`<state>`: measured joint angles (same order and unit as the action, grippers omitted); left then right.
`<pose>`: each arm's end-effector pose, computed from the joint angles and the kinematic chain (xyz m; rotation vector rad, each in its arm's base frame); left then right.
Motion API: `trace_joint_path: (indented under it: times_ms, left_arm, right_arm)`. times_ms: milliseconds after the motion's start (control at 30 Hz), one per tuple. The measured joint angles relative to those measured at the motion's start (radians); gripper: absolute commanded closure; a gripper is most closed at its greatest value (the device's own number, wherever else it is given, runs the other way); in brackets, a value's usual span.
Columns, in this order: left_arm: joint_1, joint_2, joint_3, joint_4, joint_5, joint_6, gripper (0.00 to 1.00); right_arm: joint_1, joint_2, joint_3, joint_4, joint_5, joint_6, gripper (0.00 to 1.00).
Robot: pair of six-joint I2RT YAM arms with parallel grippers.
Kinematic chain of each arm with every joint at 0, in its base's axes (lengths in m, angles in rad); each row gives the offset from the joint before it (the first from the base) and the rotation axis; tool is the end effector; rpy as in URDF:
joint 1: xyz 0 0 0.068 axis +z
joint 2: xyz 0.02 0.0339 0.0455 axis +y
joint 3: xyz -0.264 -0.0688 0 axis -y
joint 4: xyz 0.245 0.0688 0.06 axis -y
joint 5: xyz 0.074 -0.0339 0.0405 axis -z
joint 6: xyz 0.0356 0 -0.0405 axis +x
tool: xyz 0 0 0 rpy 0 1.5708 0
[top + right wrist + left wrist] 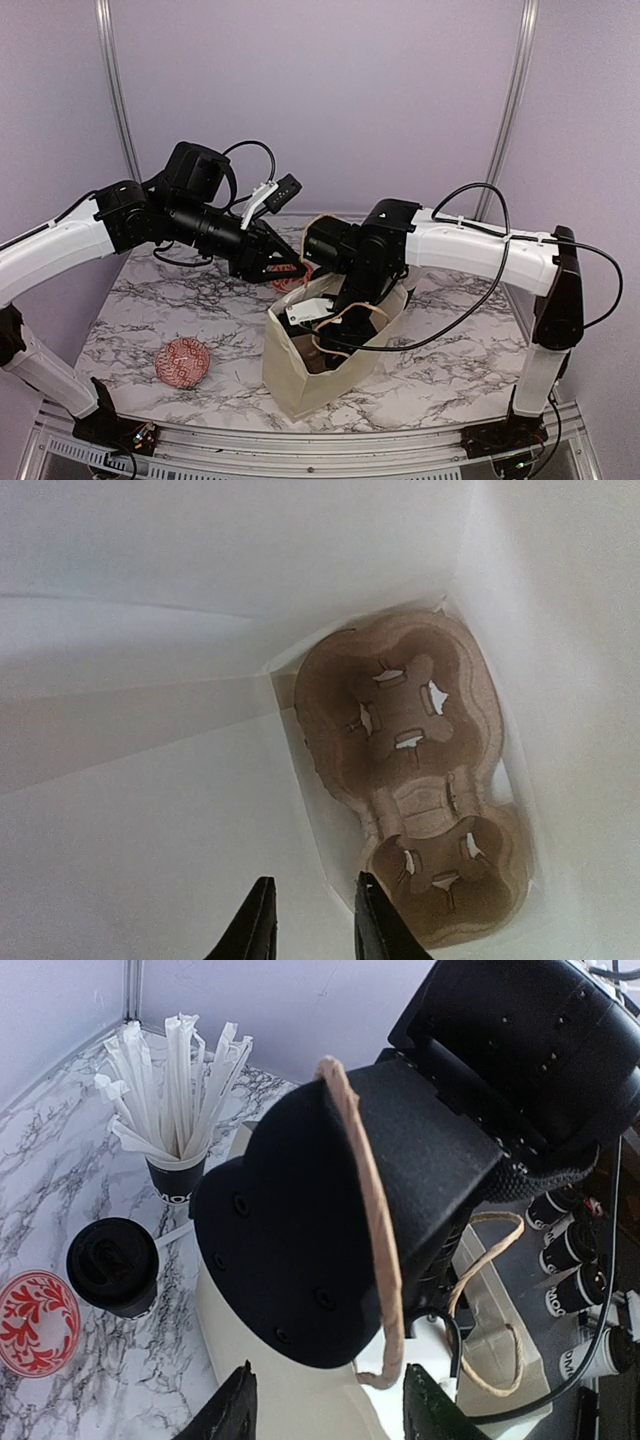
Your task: Pack the takeout coffee
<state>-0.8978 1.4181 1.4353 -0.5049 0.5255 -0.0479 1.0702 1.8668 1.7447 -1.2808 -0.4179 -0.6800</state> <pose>0.1832 -0.2585 0.3895 1.2044 1.8170 -1.1048 0.1626 0.3274 0.2907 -2.3263 1.8730 0.6699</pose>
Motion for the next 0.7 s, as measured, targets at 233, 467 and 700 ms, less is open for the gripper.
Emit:
trace_joint_path:
  times_ms: [233,467,700]
  left_arm:
    - [-0.004,0.023,0.003,0.015,0.016,-0.011,0.97]
    - [-0.005,0.023,0.005,0.014,-0.014,-0.006,1.0]
    - [0.007,0.024,0.011,0.001,-0.09,0.016,1.0]
  right_arm:
    - [0.0,0.009,0.005,0.0,0.0,0.0,0.66]
    - [-0.001,-0.018,-0.018,-0.002,-0.001,-0.019,0.6]
    - [-0.001,-0.076,-0.047,-0.032,-0.044,-0.08,0.58]
